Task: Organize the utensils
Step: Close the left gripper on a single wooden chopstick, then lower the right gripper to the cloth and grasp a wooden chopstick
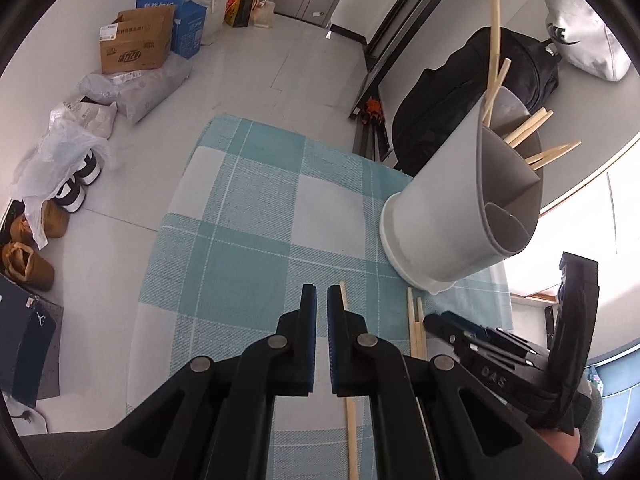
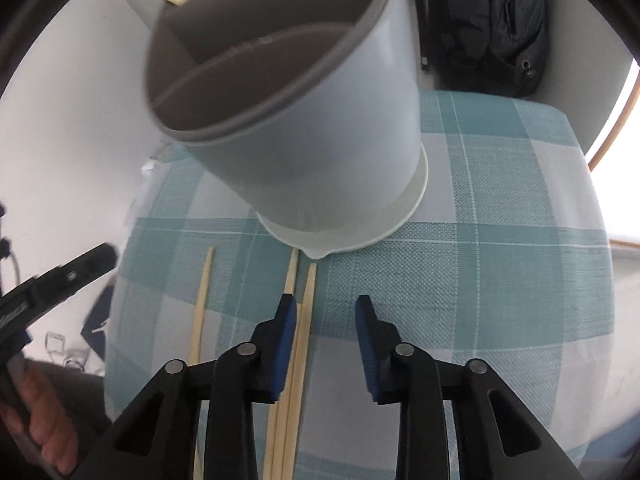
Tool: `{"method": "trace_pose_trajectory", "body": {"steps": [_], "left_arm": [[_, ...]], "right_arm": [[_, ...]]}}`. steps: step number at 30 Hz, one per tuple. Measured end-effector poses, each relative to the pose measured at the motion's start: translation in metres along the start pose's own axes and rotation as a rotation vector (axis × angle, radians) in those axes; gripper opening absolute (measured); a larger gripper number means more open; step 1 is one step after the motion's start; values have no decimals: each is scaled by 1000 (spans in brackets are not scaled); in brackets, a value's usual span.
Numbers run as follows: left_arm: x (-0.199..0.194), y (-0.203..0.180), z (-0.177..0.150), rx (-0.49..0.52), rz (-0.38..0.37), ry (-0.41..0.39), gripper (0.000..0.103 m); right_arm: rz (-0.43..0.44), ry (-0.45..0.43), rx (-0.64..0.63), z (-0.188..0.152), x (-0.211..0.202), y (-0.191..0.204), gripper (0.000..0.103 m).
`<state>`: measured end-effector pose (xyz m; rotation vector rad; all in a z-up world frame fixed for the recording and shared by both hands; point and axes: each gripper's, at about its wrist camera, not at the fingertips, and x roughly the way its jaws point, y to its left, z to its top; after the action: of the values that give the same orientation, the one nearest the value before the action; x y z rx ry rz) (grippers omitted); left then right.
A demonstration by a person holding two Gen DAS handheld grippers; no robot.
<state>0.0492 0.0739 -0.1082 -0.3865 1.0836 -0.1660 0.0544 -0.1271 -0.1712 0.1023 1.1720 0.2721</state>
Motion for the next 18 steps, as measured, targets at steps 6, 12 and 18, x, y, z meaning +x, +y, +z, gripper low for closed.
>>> {"method": "trace_pose_trajectory", "body": {"steps": [6,12,18], "left_arm": [[-2,12,-1,-42,5,8,21],[-12,35,4,-130,42,-34,22],[-6,45,3,-168,48,-7,22]], "right_arm": [[-133,8,-111,2,8,26,23],[-225,0,-171,-4,10,34,6],[-222,2,-164,-15,-3,23,4]]}}
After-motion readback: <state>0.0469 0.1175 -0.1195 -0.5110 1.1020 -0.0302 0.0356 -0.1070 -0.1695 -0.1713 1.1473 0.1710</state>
